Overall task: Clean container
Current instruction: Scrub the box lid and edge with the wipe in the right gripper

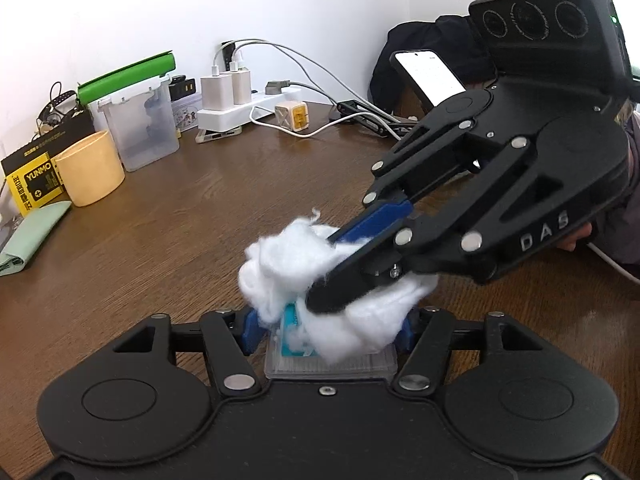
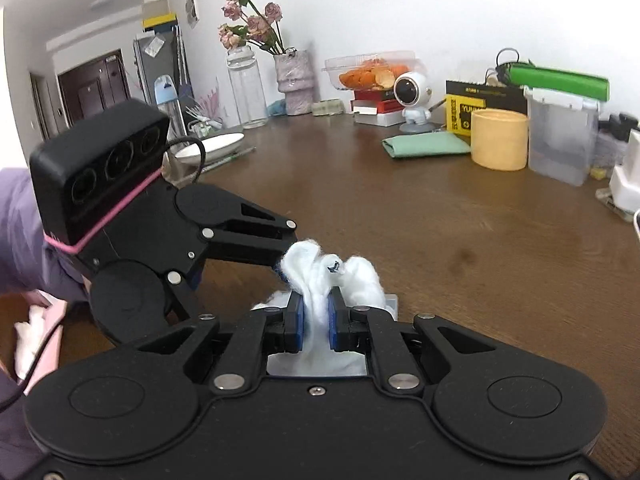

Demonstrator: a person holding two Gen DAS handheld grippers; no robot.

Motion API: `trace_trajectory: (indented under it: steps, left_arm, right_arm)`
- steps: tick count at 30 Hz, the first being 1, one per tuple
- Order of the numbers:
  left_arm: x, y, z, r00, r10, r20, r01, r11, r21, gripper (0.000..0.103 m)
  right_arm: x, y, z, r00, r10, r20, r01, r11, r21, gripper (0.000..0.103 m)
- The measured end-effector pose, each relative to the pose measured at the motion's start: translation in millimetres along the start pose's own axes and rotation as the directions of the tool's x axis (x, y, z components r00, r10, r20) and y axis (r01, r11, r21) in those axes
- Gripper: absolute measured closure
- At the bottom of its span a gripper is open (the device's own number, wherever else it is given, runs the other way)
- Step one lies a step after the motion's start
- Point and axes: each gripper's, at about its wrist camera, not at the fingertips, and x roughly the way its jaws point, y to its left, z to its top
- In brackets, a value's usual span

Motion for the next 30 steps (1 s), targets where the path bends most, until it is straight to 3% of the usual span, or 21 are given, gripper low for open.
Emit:
trace_trajectory:
  steps: [3, 7, 10, 15, 21, 24, 27, 30]
  left_arm:
    - [0.7, 1.6, 0.3, 1.000, 0.019, -0.014, -0.020, 1.000, -0.016, 0.027]
    - [1.4, 10.6, -1.1, 0.999, -0.016, -0.033, 0.013, 0.997, -0.078, 0.027]
    - [1.2, 11.2, -0.7, 0.999, -0.032, -0.028, 0.030, 0.997, -0.072, 0.031]
    - [-1.5, 7.4, -1.7, 0.998, -0.058, -0.011, 0.058, 0.997, -0.047, 0.046]
    - [-1.0, 2.7, -1.8, 0.998, -0.061, -0.003, 0.061, 0.998, -0.024, 0.046]
    - [-1.6, 0.0, -2.1, 0.999, -0.049, 0.000, 0.049, 0.999, -0.012, 0.046]
    - [-2.6, -4.9, -2.4, 1.000, -0.023, 0.008, 0.022, 0.999, 0.024, 0.046]
    - [-2.1, -9.9, -1.0, 1.000, 0.003, 0.017, -0.005, 0.997, 0.074, 0.046]
  right_arm:
    - [-0.6, 3.9, 0.8, 1.000, 0.007, -0.008, -0.007, 1.000, -0.007, 0.090]
    - [-1.5, 9.1, 1.9, 1.000, 0.016, -0.018, -0.016, 1.000, -0.016, 0.090]
    - [-2.1, 13.0, 2.7, 0.999, 0.023, -0.025, -0.023, 0.999, -0.023, 0.089]
    - [-3.1, 19.5, 4.1, 0.999, 0.034, -0.038, -0.035, 0.999, -0.034, 0.089]
    - [-1.1, 32.4, 2.8, 0.997, 0.043, -0.063, -0.046, 0.997, -0.054, 0.089]
    - [0.2, 22.9, -1.0, 0.998, -0.002, -0.055, 0.000, 1.000, -0.028, 0.089]
    - [-9.6, 7.3, -3.3, 0.994, -0.102, -0.036, 0.103, 0.995, 0.015, 0.089]
    - [-12.2, 12.5, -5.6, 0.997, -0.072, -0.033, 0.073, 0.997, 0.032, 0.089]
